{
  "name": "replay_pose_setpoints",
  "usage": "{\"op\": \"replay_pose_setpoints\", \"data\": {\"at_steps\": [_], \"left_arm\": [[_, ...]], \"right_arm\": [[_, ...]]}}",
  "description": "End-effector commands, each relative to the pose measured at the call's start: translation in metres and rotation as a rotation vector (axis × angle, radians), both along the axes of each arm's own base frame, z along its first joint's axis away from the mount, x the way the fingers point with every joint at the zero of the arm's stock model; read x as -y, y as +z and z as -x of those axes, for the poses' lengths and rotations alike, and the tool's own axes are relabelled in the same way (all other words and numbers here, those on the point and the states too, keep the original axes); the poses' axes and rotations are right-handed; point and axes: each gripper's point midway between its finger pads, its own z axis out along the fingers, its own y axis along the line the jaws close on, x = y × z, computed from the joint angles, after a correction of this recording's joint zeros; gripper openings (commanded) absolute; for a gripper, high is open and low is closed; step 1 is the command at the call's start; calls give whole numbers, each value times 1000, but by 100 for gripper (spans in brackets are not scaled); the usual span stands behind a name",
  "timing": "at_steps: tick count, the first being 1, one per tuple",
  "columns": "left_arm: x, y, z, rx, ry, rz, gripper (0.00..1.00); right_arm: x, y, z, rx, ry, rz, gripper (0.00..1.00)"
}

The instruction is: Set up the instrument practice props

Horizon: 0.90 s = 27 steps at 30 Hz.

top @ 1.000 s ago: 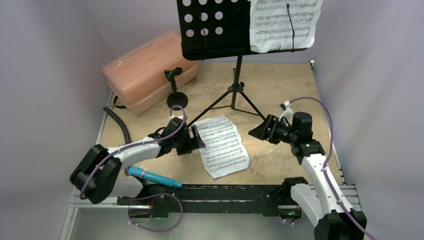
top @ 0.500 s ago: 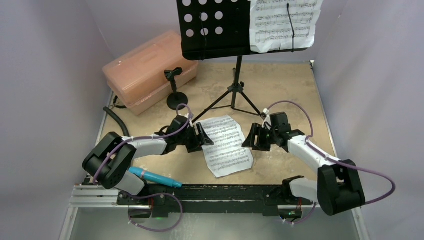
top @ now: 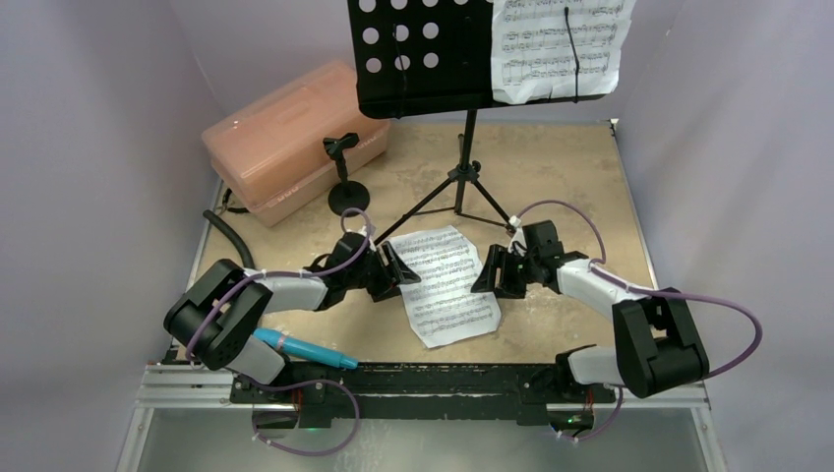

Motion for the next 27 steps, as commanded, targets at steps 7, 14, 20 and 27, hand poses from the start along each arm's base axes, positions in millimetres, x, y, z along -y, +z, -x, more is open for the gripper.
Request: {"op": "replay_pose_setpoints", "data": {"at_steps": [7, 14, 20, 27], "left_arm": [[-4, 28, -9, 93, 110, 125, 53], [1, 34, -13, 114, 120, 180, 51], [3, 31, -14, 104, 117, 188, 49], [0, 14, -12, 70, 124, 145, 42]], "right_arm": [[-12, 16, -5, 69, 66, -64, 62], [-17, 25, -5, 103, 86, -97, 54], [-21, 30, -4, 117, 105, -129, 39], [-23, 31, -4, 117, 116, -142, 27]]}}
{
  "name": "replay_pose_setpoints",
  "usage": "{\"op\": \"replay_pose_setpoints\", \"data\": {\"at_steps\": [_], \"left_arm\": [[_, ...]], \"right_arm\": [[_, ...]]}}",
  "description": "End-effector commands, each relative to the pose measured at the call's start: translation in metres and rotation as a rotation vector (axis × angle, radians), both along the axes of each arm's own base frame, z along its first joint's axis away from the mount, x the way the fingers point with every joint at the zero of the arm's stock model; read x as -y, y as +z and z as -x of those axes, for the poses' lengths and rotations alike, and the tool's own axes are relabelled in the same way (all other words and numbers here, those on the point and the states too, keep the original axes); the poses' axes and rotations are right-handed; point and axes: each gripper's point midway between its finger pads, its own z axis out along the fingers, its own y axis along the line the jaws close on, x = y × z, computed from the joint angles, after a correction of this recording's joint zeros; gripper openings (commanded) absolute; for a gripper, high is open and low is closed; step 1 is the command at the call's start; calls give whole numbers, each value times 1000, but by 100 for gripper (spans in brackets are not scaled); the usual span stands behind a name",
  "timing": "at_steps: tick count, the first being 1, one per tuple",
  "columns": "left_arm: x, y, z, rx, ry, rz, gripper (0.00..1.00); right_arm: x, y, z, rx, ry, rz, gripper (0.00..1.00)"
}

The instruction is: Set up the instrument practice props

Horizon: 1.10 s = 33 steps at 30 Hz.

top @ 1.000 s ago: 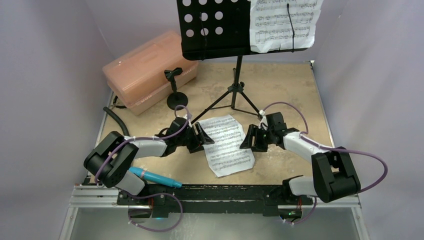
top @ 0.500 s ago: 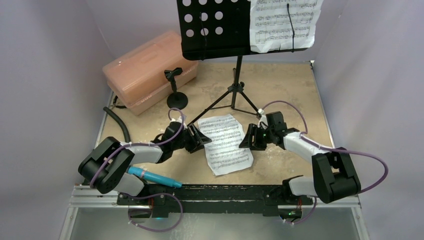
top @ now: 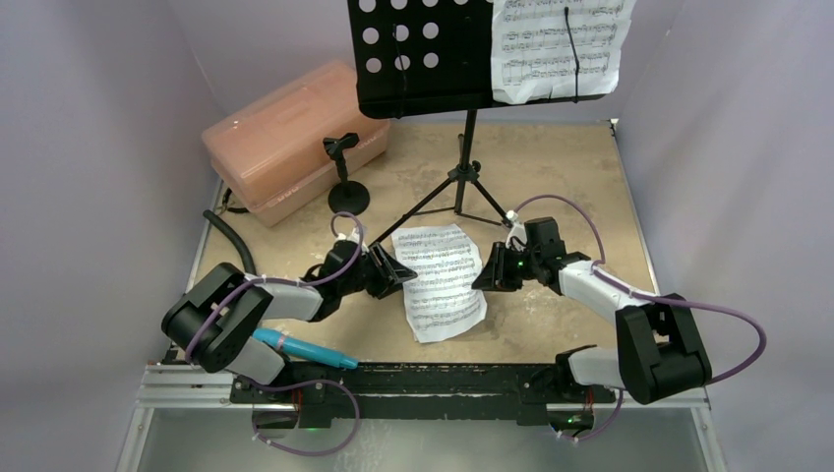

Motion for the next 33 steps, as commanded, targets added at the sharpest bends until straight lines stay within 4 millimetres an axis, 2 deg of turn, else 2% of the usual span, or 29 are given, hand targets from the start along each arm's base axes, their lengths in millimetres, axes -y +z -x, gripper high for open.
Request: {"op": "replay_pose_setpoints", "data": {"at_steps": [1, 9, 11, 16, 19, 23, 28, 33], "left_arm": [[0, -5, -4, 2, 13, -3, 41], [6, -17, -13, 14, -28, -100, 32], [9, -16, -16, 24, -36, -107, 26], [18, -11, -19, 49, -67, -88, 4], [25, 0, -17, 88, -94, -65, 0], [30, 26, -15, 161, -131, -29, 0], [33, 66, -6, 279, -201, 5, 0], [25, 107, 6, 401, -239, -2, 0]], "right_arm": [[-6, 9, -1, 41, 40, -35, 27], [-7, 10, 0, 46, 42, -38, 28], [-7, 12, -1, 50, 43, -39, 28], [-6, 14, -1, 56, 40, -31, 32], [-4, 19, -2, 69, 39, -23, 36], [-2, 34, 2, 85, 48, -15, 43], [2, 71, -4, 170, 33, 4, 55], [10, 106, -7, 243, -4, 31, 62]]}}
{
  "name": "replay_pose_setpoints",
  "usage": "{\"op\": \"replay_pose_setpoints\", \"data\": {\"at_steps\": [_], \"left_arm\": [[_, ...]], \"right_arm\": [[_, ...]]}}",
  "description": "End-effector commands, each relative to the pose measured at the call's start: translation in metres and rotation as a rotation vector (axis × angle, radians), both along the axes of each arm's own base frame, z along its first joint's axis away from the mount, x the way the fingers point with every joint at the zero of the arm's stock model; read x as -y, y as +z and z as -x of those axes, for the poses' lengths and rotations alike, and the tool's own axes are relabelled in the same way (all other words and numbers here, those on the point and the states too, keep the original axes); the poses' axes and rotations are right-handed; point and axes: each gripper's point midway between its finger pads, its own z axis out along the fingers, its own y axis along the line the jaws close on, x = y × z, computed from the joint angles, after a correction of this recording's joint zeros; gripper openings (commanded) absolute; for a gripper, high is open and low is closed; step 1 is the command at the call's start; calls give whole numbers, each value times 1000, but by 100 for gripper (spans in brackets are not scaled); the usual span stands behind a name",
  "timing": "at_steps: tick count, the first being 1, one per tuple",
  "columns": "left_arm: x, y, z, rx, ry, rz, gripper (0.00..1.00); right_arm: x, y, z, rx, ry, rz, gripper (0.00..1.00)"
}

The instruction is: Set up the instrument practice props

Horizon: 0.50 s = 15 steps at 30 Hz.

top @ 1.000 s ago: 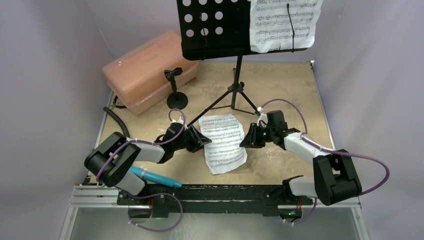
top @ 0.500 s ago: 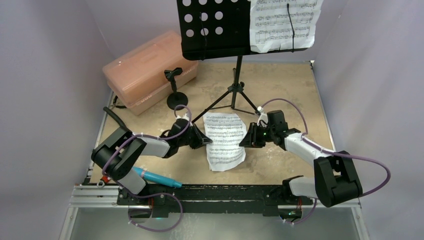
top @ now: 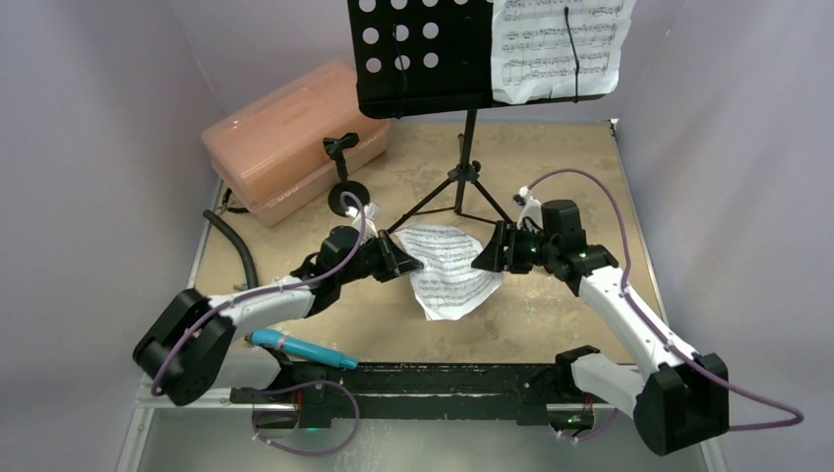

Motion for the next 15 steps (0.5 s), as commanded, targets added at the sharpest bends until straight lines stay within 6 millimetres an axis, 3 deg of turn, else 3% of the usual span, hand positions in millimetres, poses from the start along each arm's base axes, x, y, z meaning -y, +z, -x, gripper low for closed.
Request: {"op": "replay_pose_setpoints", "data": {"at_steps": [1, 7, 15], "left_arm": [[1, 58, 8, 193, -81, 32, 0], [-10, 124, 30, 398, -138, 106, 0], [-24, 188, 48, 592, -161, 143, 0]], "right_arm": [[9, 33, 0, 71, -25, 43, 64], [9, 73, 13, 154, -41, -22, 71], [6, 142, 17, 313, -56, -120, 82]]}}
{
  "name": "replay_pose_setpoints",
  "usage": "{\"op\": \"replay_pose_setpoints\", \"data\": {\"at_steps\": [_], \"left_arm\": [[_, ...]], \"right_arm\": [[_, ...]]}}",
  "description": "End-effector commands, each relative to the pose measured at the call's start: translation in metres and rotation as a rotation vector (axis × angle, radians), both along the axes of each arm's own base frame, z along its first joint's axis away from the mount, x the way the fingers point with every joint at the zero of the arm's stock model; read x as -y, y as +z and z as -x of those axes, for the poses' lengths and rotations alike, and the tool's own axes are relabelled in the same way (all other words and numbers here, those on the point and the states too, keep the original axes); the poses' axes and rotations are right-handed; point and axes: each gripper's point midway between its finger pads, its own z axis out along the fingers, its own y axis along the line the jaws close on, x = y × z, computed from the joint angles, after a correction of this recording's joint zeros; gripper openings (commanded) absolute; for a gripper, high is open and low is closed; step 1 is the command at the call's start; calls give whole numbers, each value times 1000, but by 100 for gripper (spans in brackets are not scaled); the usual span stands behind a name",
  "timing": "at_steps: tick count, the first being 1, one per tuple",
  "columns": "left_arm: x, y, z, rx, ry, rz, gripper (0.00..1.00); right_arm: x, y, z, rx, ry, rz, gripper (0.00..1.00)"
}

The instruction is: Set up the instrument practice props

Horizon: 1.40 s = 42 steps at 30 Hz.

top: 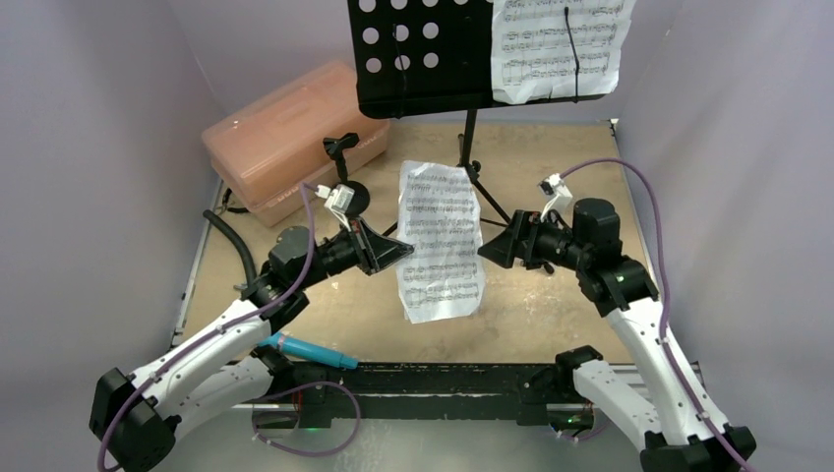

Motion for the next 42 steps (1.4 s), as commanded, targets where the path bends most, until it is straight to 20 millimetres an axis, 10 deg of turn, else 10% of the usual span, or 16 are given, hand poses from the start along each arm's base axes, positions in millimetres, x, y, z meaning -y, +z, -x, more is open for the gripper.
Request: {"op": "replay_pose_setpoints", "data": {"at_steps": [1, 30, 42], "left_arm": [[-4, 46, 11, 160, -37, 16, 0], [-20, 126, 51, 437, -105, 201, 0], [-16, 126, 58, 425, -155, 261, 0]], "right_arm": [[-4, 46, 1, 98, 5, -63, 82], [-27, 110, 17, 290, 164, -254, 85], [-45, 148, 31, 375, 364, -367, 81]]}}
